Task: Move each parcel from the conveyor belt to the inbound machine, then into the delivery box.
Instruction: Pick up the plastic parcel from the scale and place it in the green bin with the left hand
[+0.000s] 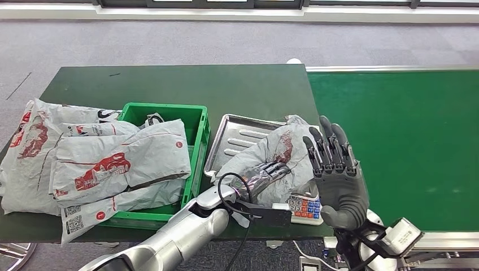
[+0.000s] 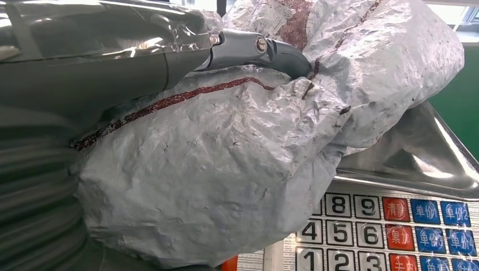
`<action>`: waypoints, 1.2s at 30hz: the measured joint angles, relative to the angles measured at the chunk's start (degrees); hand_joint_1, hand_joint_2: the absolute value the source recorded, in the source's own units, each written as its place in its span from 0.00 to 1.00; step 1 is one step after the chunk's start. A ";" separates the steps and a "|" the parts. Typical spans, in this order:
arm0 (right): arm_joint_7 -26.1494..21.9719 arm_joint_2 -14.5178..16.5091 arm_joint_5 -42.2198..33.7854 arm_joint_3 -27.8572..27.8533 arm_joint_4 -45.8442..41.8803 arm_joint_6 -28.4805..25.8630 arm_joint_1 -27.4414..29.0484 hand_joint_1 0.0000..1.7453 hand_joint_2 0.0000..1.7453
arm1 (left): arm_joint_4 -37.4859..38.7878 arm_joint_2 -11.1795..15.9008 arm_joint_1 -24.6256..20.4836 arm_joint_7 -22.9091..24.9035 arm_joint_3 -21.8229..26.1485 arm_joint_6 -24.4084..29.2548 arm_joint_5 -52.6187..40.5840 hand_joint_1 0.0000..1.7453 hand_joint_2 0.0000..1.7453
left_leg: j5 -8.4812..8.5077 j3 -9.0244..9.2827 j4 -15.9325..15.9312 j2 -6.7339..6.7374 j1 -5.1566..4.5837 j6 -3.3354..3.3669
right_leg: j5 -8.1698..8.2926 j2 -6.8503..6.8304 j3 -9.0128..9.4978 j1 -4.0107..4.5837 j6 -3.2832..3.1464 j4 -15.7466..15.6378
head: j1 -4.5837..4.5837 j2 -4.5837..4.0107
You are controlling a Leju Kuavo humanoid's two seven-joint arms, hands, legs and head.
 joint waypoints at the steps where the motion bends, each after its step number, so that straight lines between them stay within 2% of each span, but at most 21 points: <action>1: 0.00 0.00 0.00 0.00 -0.01 0.00 0.01 0.00 1.00 | 0.03 0.00 0.00 0.00 0.00 0.01 0.01 0.00 1.00 | 0.00 0.00 0.00 0.00 0.00 0.00 | 0.00 0.00 0.00 0.00 0.00 0.00 | 0.00 0.00; 3: 0.00 0.00 0.00 0.00 -0.01 0.00 0.03 0.00 1.00 | 0.08 0.00 0.00 0.00 0.00 0.01 0.02 0.00 1.00 | 0.00 0.01 0.00 0.00 0.00 0.00 | 0.00 0.00 0.01 0.00 0.00 0.00 | 0.00 0.00; 4: -0.01 0.00 0.00 0.00 -0.01 0.01 0.03 0.00 1.00 | 0.10 0.00 0.00 0.00 0.00 0.01 0.03 0.04 1.00 | 0.00 0.01 0.00 0.00 0.00 0.00 | 0.00 0.00 0.01 0.00 0.00 0.00 | 0.00 0.00; 7: 0.01 0.01 0.07 0.00 -0.02 0.11 0.11 0.00 1.00 | 0.10 0.00 0.04 -0.09 0.00 0.47 0.29 0.79 1.00 | 0.00 0.02 0.00 0.00 0.00 0.00 | 0.00 0.00 0.02 0.00 0.00 0.00 | 0.00 0.00; 8: 0.01 0.02 0.17 0.00 -0.05 0.16 0.19 0.00 1.00 | 0.07 0.01 0.14 -0.21 0.00 1.05 0.58 1.00 1.00 | 0.00 0.02 0.00 0.00 0.00 0.00 | 0.00 0.00 0.02 0.00 0.00 0.00 | 0.00 0.00; 12: 0.19 0.10 0.64 0.00 -0.76 0.18 1.04 0.00 1.00 | -1.83 0.18 1.01 -0.62 0.54 4.62 2.63 1.00 1.00 | 0.00 0.00 0.00 0.00 0.00 0.00 | 0.00 0.00 0.00 0.00 0.00 0.00 | 0.00 0.00; 22: 0.29 0.11 0.24 -0.02 -1.67 -0.55 1.94 0.00 1.00 | -10.05 1.63 4.30 -1.39 3.90 8.13 6.41 1.00 1.00 | 0.00 -0.07 -0.01 0.02 0.00 0.00 | 0.00 0.02 -0.09 0.00 0.00 0.00 | 0.00 0.00; 36: -0.70 -0.07 -0.33 -0.07 -1.64 -2.27 2.75 0.00 1.00 | -20.62 4.68 8.18 -3.22 6.67 9.45 11.26 1.00 1.00 | 0.00 -0.12 -0.01 0.01 0.00 0.00 | 0.00 0.01 -0.15 0.00 0.00 0.00 | 0.00 0.00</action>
